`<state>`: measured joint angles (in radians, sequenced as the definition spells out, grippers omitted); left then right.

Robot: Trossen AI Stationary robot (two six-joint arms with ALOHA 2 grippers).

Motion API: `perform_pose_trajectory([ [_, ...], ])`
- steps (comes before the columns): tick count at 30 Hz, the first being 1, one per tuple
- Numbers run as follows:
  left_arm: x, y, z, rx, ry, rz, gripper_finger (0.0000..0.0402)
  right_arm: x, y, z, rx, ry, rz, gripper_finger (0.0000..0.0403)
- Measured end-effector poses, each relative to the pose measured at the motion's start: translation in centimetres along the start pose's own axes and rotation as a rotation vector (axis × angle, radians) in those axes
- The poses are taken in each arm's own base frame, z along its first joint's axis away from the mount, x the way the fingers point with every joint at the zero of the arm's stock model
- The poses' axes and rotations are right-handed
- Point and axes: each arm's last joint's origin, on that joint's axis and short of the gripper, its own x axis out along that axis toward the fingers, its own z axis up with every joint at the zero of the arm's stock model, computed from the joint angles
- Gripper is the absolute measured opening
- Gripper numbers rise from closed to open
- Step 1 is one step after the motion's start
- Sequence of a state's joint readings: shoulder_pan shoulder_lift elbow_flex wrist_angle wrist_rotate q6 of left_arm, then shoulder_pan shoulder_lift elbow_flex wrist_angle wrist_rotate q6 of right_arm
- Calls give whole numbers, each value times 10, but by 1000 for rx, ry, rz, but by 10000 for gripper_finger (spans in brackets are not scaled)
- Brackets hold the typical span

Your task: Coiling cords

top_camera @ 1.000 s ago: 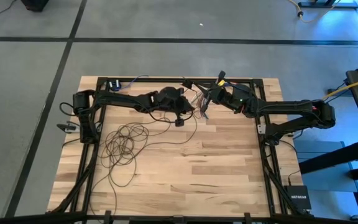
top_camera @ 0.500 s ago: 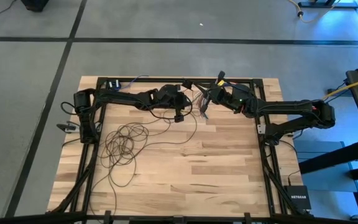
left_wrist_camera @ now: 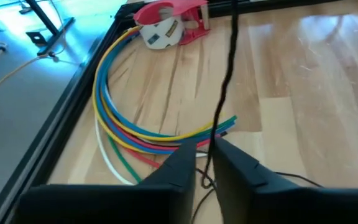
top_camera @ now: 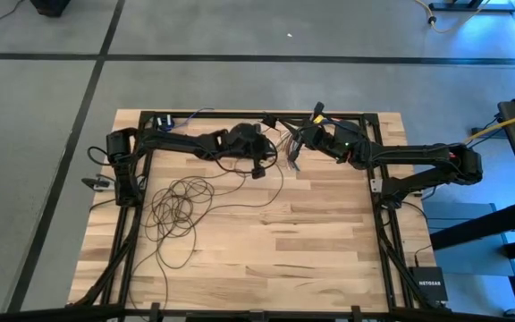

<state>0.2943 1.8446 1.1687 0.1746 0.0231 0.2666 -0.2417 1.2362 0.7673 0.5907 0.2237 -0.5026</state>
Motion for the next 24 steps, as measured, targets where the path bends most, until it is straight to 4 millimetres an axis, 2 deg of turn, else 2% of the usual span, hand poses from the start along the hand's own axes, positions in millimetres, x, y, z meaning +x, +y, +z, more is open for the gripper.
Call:
perform_pose_trajectory([
  [4,0,0,0,1,0,1,94,0,0,0,0,0,0,3],
  [8,0,0,0,16,-2,1,112,0,0,0,0,0,0,3],
  [24,0,-6,7,30,-51,-3,67,0,0,0,0,1,1,3],
])
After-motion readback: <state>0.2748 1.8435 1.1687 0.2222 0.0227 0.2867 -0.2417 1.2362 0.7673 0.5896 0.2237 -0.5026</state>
